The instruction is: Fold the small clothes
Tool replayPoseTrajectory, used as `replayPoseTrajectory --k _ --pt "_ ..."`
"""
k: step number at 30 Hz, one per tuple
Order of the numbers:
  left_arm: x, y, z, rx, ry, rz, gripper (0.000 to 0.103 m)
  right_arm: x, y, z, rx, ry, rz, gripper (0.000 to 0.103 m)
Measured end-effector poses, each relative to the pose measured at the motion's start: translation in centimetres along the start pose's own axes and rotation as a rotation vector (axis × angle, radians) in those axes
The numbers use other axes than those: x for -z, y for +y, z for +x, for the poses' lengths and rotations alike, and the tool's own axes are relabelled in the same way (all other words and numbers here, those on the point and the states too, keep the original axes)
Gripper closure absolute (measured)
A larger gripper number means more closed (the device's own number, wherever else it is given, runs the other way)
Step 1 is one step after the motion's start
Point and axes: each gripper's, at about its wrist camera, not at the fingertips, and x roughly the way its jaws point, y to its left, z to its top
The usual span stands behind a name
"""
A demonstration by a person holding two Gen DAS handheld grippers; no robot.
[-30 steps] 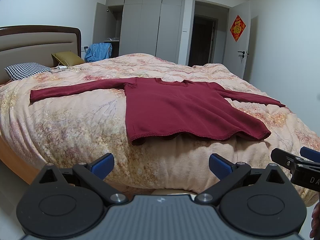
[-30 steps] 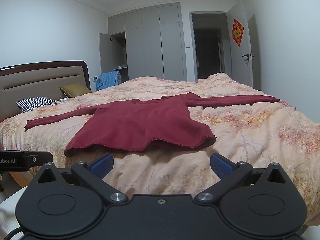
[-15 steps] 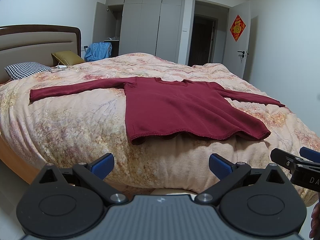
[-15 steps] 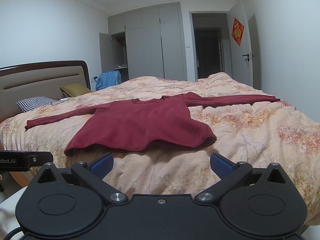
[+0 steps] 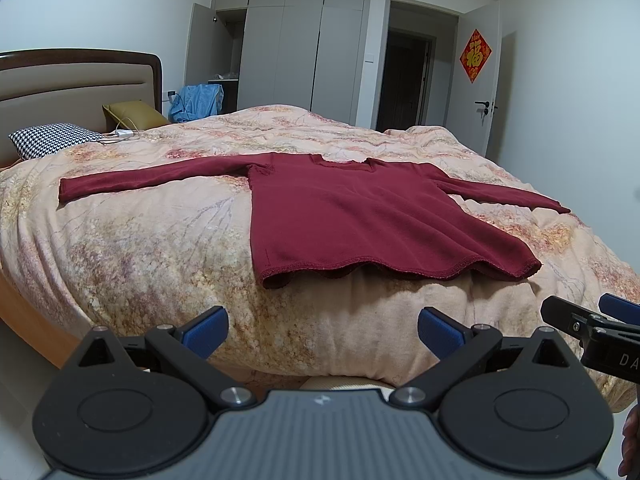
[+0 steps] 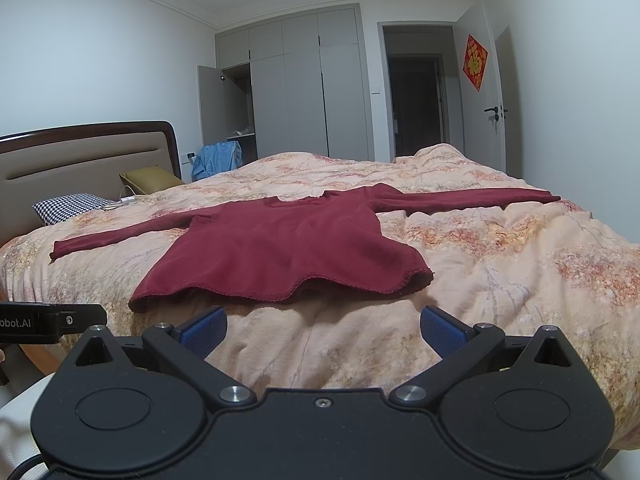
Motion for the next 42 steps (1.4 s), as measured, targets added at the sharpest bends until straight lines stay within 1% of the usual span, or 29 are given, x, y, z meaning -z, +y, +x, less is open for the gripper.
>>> replayPoseTrajectory --k 10,16,18,20,23,28,32,39,42 --pt "0.0 0.2 0.3 -0.004 0.015 -0.005 0.0 0.2 0.0 0.4 0.0 0.021 0.008 0.0" --pt "-0.5 0.6 1.5 -0.053 0.079 -0.01 0.0 0.3 -0.6 1.6 -0.004 0.061 0.031 0.0" --pt "-0.7 1.0 2.2 -0.042 0.103 -0.013 0.0 0.2 -1.0 2.5 -0.018 0.079 0.025 0.0" --pt "-1.2 1.2 2.9 -0.033 0.118 -0.026 0.0 -0.1 -1.4 3.6 -0.013 0.086 0.014 0.0" --pt "-2.2 1.1 4.1 -0.042 0.126 -0.011 0.0 -0.9 -2.5 5.1 -0.007 0.067 0.031 0.0" --pt "-4.8 0.6 6.4 -0.065 0.117 0.031 0.0 -2.4 -5.0 7.8 0.053 0.018 0.074 0.0" --pt "-7.1 0.2 8.7 -0.082 0.098 0.058 0.0 -3.5 -7.4 10.0 0.107 -0.026 0.08 0.0" --pt "-10.8 -0.7 14.6 -0.094 0.071 0.083 0.0 -5.3 -12.0 15.0 0.142 -0.026 0.076 0.0" --pt "-12.1 -1.1 17.6 -0.081 0.056 0.08 0.0 -6.6 -14.3 17.5 0.152 0.005 0.093 0.0"
